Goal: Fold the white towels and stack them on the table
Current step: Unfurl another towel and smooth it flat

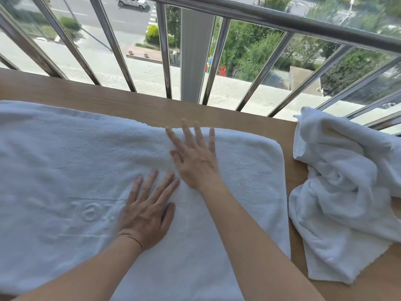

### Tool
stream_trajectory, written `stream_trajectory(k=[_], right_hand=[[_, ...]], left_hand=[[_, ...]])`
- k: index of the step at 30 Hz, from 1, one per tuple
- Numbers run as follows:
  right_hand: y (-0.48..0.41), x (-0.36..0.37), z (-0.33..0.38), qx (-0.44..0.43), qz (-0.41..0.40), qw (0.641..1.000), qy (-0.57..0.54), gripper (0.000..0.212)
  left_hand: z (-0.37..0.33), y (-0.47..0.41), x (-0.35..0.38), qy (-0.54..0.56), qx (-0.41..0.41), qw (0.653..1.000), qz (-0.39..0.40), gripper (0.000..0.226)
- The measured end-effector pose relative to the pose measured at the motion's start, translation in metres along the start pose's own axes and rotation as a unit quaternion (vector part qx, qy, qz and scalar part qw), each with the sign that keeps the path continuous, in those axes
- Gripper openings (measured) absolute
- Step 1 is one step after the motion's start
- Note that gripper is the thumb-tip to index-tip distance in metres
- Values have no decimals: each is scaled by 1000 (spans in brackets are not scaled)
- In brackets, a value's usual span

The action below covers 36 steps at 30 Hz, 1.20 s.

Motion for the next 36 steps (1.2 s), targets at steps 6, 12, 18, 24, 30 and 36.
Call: stream_trajectory(k=[6,12,18,24,30,36], right_hand=[[-23,13,4,-84,96,991,28,49],[-43,6,-6,18,146,989,-4,54],[-53,-21,20,-27,64,994,-84,43],[-75,-27,14,1,182,972,-148,37],[-59,-20,5,31,39,998,-31,48],[3,0,-28,82,50,995,10,59]], left_hand=[[3,0,3,13,3,1000,-11,57],[3,1,6,23,12,1000,-18,56],[5,1,9,32,18,999,-33,55],[6,2,11,31,16,999,-34,54],[7,2,10,26,14,999,-32,55],[6,2,9,12,10,999,-35,58]])
Point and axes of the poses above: each hand's wrist, its own y-axis away from the middle knuckle, its own x-axis out of the palm, z = x × y, the point moved 5 cm from there along -y, towards the middle knuckle, and after that the axes turned 8 degrees about -x, right-handed, at the moved point
